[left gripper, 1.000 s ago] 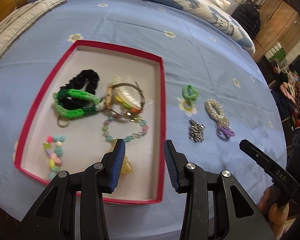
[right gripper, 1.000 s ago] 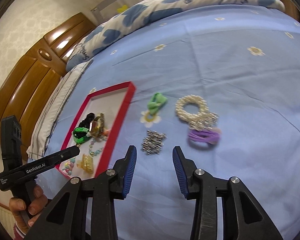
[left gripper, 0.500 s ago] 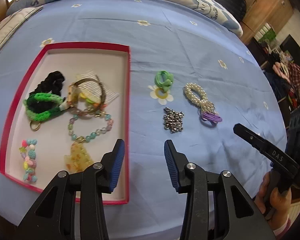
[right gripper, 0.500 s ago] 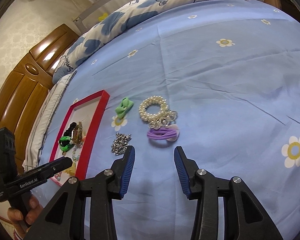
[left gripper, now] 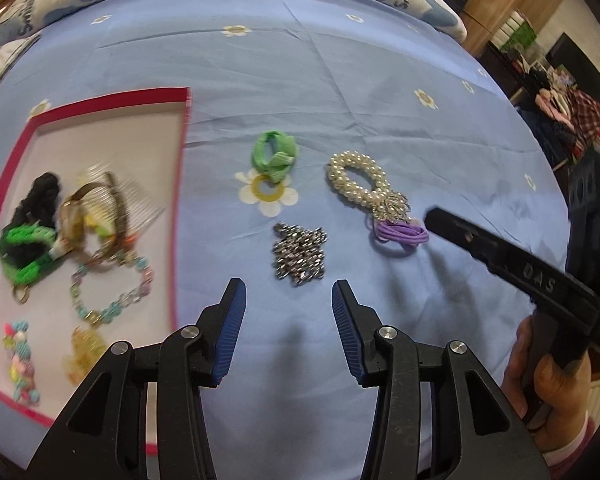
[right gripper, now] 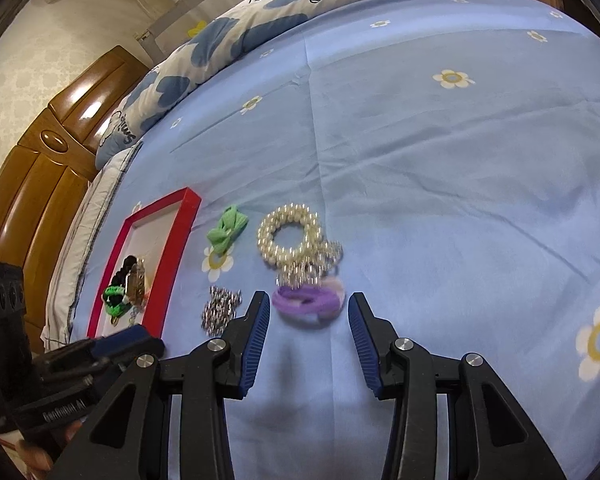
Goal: Organize jewelry
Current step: 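Withdraw both open tools from the tray toward the silver chain and pearls, then grasp the silver chain with the left tool while the right tool grasps the pearl bracelet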
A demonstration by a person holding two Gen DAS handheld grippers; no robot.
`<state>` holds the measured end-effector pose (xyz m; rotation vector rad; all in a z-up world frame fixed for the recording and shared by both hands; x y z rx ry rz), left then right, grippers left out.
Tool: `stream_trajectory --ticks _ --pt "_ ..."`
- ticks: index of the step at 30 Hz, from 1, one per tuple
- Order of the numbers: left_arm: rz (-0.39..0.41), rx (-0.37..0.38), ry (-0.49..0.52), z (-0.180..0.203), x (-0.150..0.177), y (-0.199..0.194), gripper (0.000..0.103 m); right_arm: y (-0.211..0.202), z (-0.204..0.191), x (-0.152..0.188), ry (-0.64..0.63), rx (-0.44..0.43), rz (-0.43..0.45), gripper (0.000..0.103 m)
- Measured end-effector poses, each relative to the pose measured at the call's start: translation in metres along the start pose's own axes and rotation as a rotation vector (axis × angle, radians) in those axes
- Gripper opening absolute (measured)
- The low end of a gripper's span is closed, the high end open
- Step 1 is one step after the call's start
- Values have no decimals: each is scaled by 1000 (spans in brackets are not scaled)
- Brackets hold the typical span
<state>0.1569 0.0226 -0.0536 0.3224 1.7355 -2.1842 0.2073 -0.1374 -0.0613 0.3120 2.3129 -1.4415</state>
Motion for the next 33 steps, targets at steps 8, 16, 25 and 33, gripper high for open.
stream_trajectory --ticks 8,16,25,33 --pt "-42 -17 21 8 -12 34 43 41 -3 -29 -64 17 -58 44" --pt "-45 -70 76 12 -13 52 17 73 -8 -35 -153 86 -98 14" --pt "-2 -5 53 2 -11 28 13 40 -14 -34 -113 6 -15 10" --pt "81 36 14 -14 -5 -26 13 2 -33 -34 -108 -64 46 9"
Point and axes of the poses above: each gripper's, at about its wrist camera, not at the fingertips, and y roughly the way its jaws point, z to its right, x to its underside, the point moved 2 cm from there along y, roughly the way its jaws point
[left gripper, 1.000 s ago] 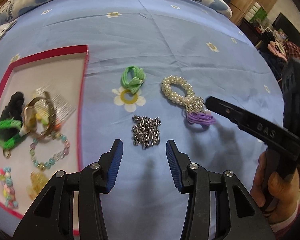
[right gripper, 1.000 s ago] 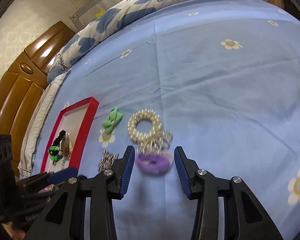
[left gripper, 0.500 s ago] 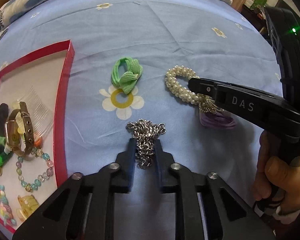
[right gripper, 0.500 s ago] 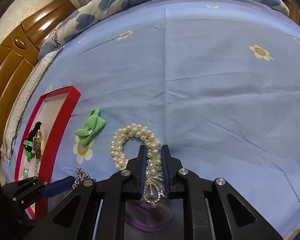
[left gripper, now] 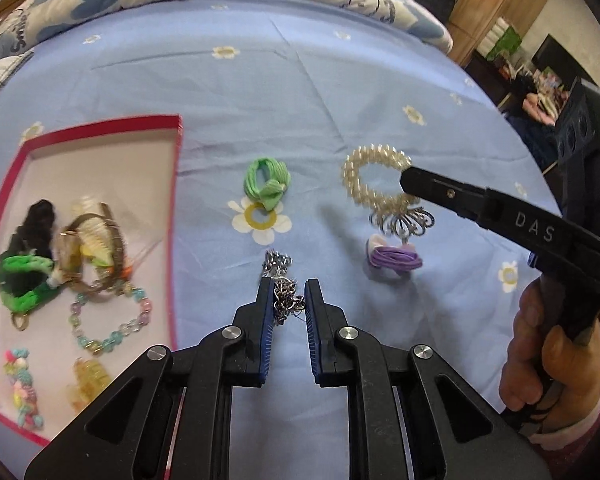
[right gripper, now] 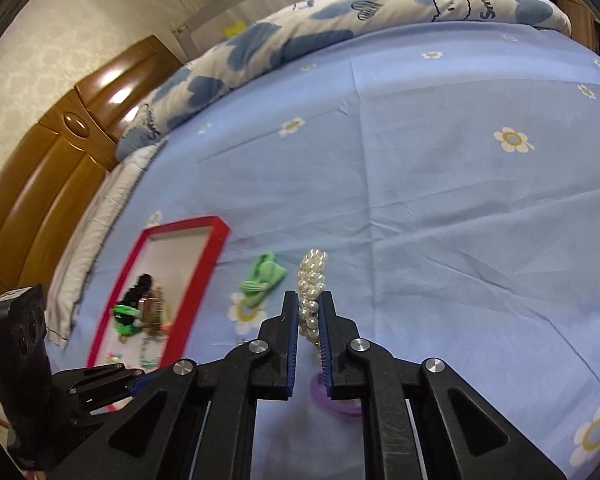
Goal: Organize jewelry
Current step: 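Grasp the silver chain with the left tool while the right tool grasps the pearl bracelet, then carry the silver chain and pearl bracelet into the tray while both tools open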
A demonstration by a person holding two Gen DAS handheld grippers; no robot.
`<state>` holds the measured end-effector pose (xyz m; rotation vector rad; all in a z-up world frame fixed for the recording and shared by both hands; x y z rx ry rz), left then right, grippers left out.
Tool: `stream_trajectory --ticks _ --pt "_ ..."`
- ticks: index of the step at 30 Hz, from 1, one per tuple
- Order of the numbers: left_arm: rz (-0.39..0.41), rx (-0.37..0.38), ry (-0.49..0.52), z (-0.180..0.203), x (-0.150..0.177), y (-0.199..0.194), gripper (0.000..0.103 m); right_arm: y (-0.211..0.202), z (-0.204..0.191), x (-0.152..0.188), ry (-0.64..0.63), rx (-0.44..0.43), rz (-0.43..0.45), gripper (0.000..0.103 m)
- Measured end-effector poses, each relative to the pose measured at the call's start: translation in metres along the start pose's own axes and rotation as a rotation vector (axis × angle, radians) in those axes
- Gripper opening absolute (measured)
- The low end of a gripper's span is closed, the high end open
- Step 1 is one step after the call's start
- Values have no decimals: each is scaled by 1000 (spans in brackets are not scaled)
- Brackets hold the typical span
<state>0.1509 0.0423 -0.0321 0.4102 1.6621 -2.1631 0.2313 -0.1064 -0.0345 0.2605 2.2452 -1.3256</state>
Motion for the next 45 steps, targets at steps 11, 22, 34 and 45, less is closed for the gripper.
stream_trajectory --ticks 11,22,34,45 --pt "104 8 -50 -15 9 -57 13 -25 -40 13 -18 -81 20 9" --pt "223 9 -107 -40 10 -119 13 -27 -85 26 -79 -150 0 9" --pt "289 -51 -192 -87 12 -152 13 -16 -147 40 -163 -244 -42 9" --pt "254 -101 -264 -128 23 -136 13 19 -184 51 -194 -289 -99 9"
Point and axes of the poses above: each gripper's, at about its wrist camera, not at the fingertips, and y roughly the way its jaws point, z to its right, x to its underside, the point moved 2 cm from there along y, roughly the way its jaws point
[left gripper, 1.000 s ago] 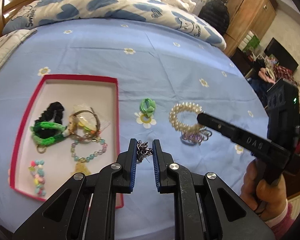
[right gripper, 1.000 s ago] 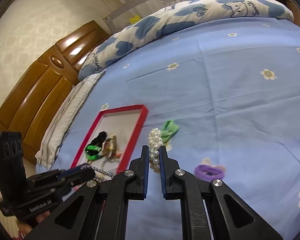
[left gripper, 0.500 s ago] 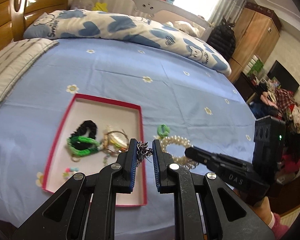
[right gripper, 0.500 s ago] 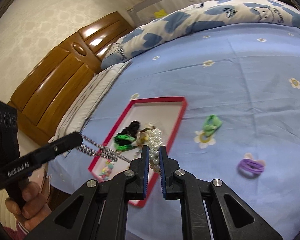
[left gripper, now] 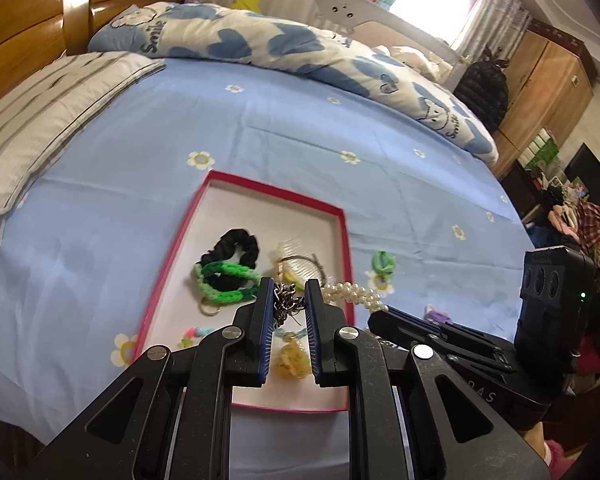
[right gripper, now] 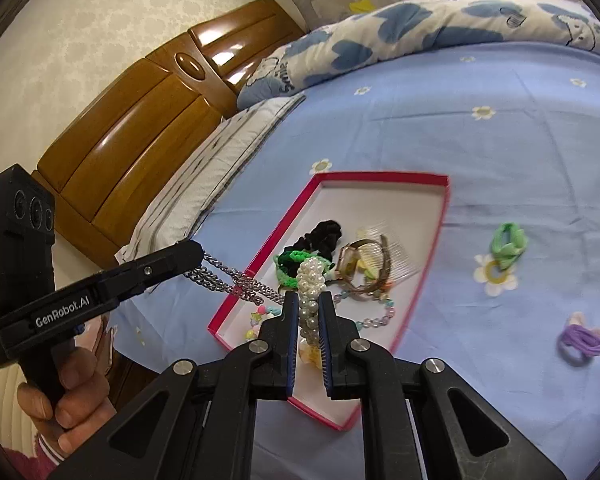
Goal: Organize jewelry
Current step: 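Carry the silver chain and pearl bracelet into the tray while both tools open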
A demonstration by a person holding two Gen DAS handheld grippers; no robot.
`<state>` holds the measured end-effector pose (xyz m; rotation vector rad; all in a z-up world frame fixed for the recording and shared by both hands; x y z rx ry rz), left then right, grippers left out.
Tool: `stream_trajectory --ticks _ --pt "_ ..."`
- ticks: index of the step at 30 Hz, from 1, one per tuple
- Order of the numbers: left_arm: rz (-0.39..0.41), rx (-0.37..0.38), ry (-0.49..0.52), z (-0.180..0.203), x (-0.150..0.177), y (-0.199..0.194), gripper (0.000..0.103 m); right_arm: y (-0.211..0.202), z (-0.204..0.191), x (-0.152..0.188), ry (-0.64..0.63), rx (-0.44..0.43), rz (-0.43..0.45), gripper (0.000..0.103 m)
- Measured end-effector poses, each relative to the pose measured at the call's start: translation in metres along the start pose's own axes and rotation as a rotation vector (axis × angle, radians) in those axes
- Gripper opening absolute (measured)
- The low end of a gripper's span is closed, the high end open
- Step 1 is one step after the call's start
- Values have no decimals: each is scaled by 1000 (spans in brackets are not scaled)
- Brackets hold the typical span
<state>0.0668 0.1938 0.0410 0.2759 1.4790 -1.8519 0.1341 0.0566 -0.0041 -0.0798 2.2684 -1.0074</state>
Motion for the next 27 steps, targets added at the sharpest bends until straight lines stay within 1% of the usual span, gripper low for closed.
stream_trajectory --ticks 7,12,18,27 --pt "-32 -20 -32 -17 5 21 13 33 7 5 32 1 -54 9" --pt "-77 -66 -52 -35 14 42 13 51 20 8 56 28 -90 9" --pt "-128 -119 -75 -56 27 64 13 64 29 10 62 57 -117 10" --pt "-175 -177 -63 -66 36 86 13 72 34 8 57 106 -137 10"
Point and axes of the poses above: each gripper's, at about its wrist camera, not at the fingertips, and y roughly the way its jaws point, z to its right, x to its underside, the point moved 2 cm from there along y, roughly the way its jaws point
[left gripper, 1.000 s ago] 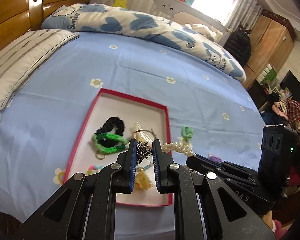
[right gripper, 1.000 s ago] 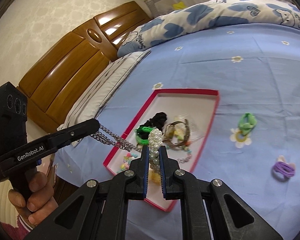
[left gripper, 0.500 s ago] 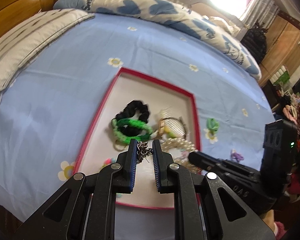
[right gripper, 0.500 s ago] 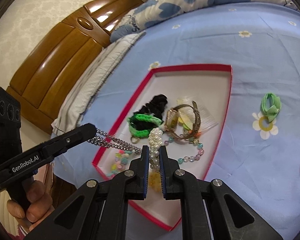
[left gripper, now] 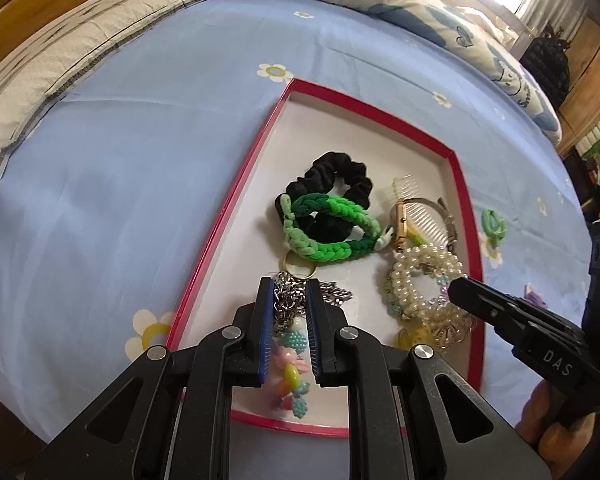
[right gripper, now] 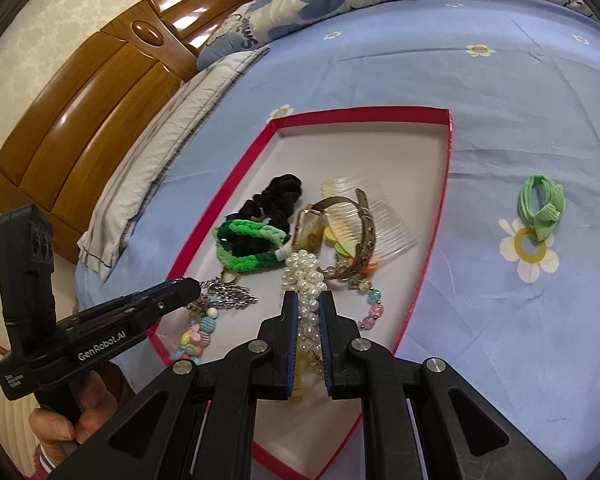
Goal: Organize jewelry
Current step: 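Carry the silver chain and pearl bracelet into the tray while both tools open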
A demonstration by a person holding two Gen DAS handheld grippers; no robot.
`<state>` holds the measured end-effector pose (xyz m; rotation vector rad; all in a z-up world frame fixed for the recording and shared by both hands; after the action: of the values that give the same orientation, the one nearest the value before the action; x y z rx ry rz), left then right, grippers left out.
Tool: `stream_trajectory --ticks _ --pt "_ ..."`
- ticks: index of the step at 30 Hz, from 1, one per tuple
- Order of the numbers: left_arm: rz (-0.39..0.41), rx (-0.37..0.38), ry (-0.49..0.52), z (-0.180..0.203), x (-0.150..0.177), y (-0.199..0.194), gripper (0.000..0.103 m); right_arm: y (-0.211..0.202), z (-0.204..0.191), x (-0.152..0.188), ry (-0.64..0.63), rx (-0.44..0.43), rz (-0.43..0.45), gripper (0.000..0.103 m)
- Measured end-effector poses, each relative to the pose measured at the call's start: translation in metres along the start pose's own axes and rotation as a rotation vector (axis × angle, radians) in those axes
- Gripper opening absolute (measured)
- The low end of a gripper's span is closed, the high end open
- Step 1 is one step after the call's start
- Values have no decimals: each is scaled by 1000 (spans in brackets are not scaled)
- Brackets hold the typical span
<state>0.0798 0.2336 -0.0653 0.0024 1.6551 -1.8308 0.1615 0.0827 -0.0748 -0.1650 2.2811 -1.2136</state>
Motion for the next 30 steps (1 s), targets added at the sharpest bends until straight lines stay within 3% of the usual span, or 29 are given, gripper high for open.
stream_trajectory --ticks 18,22,26,30 --pt "-16 -22 34 8 1 6 15 5 10 4 33 6 -28 20" --pt "-16 -20 30 9 1 5 26 -1 7 4 23 1 -18 28" --pt "-4 -21 37 12 2 -1 31 -9 3 4 16 -6 -1 33" --pt "14 -26 43 14 3 -8 46 -20 3 5 19 -14 30 44"
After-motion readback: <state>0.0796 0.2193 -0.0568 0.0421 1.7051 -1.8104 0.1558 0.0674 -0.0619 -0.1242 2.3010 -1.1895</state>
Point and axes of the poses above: each gripper's, at about its wrist camera, not at the fingertips, and y roughly the way its jaws point, z to its right, x to its underside, the point moved 2 cm from there along y, roughly the way its jaws point
